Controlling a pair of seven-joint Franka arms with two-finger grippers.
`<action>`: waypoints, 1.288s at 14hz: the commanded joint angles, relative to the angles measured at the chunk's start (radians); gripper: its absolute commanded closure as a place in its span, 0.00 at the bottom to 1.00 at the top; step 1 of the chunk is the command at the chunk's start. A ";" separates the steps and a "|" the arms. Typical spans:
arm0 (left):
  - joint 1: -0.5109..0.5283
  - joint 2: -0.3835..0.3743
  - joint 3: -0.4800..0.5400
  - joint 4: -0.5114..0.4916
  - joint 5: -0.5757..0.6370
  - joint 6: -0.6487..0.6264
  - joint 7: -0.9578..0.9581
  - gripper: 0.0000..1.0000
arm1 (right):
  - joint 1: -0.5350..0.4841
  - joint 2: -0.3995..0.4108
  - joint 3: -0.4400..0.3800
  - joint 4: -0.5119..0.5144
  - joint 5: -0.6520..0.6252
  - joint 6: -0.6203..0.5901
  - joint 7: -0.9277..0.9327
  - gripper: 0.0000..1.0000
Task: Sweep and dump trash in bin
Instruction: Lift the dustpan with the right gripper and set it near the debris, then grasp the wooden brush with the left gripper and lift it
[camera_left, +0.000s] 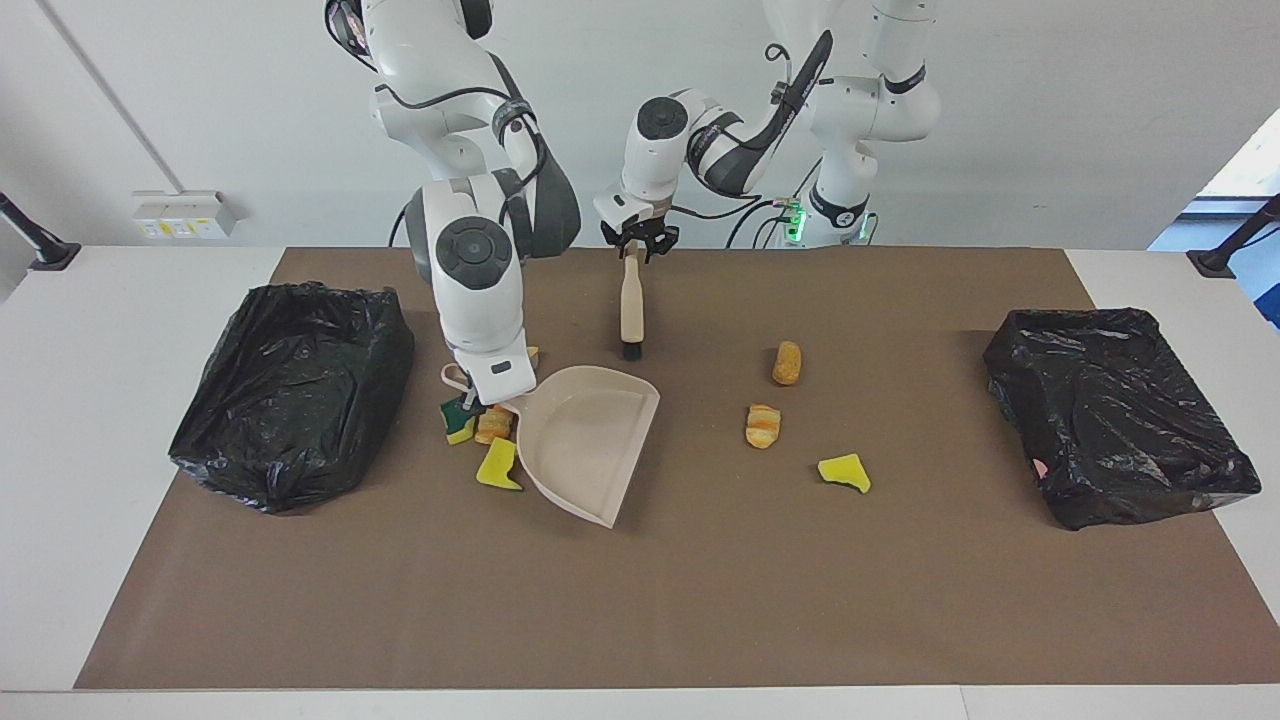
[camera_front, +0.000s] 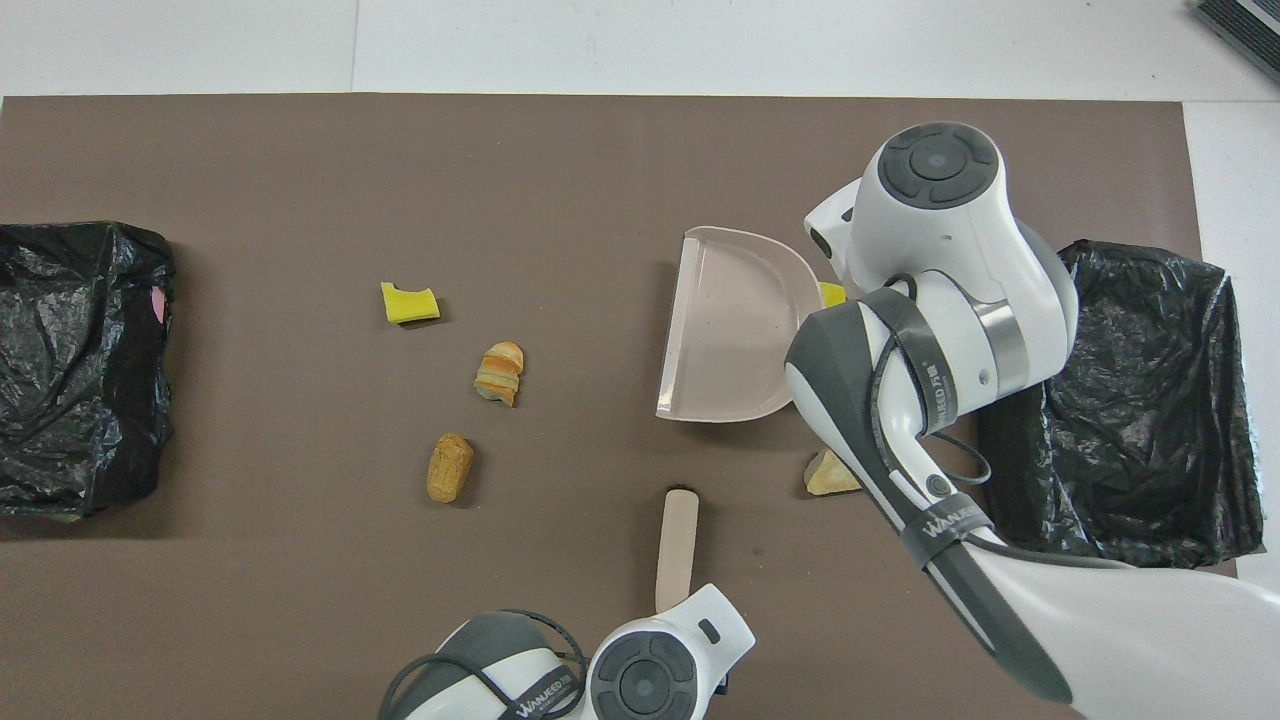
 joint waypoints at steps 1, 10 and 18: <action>0.039 -0.018 0.015 0.047 0.002 -0.128 0.040 1.00 | 0.015 -0.033 0.005 -0.055 -0.027 0.010 -0.025 1.00; 0.040 -0.141 0.430 0.139 0.104 -0.455 0.427 1.00 | 0.099 -0.039 0.016 -0.076 -0.019 -0.006 0.101 1.00; 0.083 -0.097 0.699 0.160 0.200 -0.382 0.749 1.00 | 0.211 -0.020 0.017 -0.101 -0.001 0.014 0.276 1.00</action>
